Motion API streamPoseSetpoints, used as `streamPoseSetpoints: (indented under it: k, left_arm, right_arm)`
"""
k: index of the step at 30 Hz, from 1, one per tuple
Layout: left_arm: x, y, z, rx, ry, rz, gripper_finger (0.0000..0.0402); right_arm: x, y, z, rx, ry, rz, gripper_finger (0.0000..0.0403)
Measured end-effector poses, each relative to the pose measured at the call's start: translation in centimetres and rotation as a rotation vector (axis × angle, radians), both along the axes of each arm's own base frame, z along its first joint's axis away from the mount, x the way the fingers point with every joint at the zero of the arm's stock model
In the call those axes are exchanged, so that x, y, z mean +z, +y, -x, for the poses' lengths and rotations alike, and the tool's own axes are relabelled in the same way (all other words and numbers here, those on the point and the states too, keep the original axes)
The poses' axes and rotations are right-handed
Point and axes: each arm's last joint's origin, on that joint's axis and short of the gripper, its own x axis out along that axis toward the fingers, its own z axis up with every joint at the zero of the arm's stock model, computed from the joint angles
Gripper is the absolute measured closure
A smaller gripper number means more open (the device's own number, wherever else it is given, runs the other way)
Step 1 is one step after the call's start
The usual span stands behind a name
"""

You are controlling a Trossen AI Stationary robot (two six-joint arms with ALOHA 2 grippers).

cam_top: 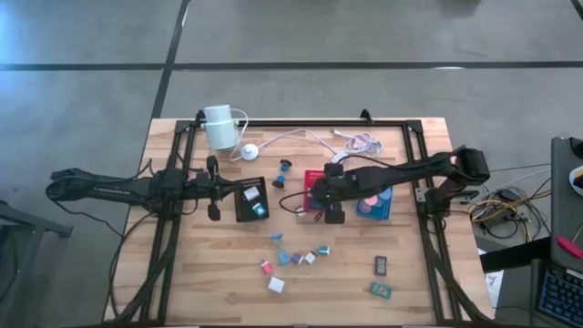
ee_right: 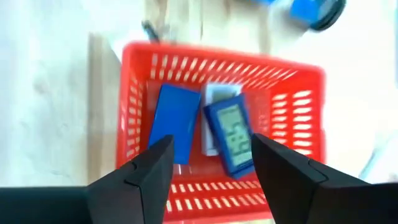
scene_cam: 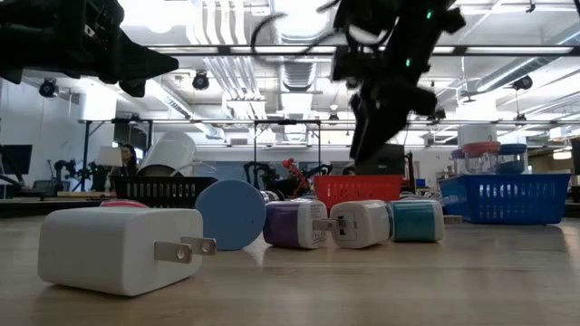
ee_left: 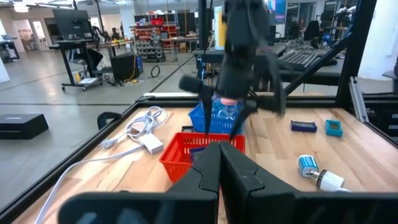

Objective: Pick & Place Office items
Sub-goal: Put the white charger adapter into the black bin

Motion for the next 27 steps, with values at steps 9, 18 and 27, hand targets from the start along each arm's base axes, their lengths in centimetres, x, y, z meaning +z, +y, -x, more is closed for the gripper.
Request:
streamPoseSetpoints:
  k: [9, 18, 27]
  left_arm:
    - [-0.1, 0.0, 0.0, 0.001, 0.006, 0.000, 0.0394]
    - [-0.1, 0.0, 0.0, 0.000, 0.005, 0.000, 0.0394]
    - [0.0, 0.0, 0.0, 0.000, 0.004, 0.000, 0.0394]
  right_arm:
    - [7.4, 0.9, 3.7, 0.126, -0.442, -0.123, 0.0225]
    - [9.5, 0.8, 10.7, 0.171, -0.847, -0.158, 0.0276]
    - [7.0, 0.4, 16.5, 0.151, -1.109, -0.198, 0.0373]
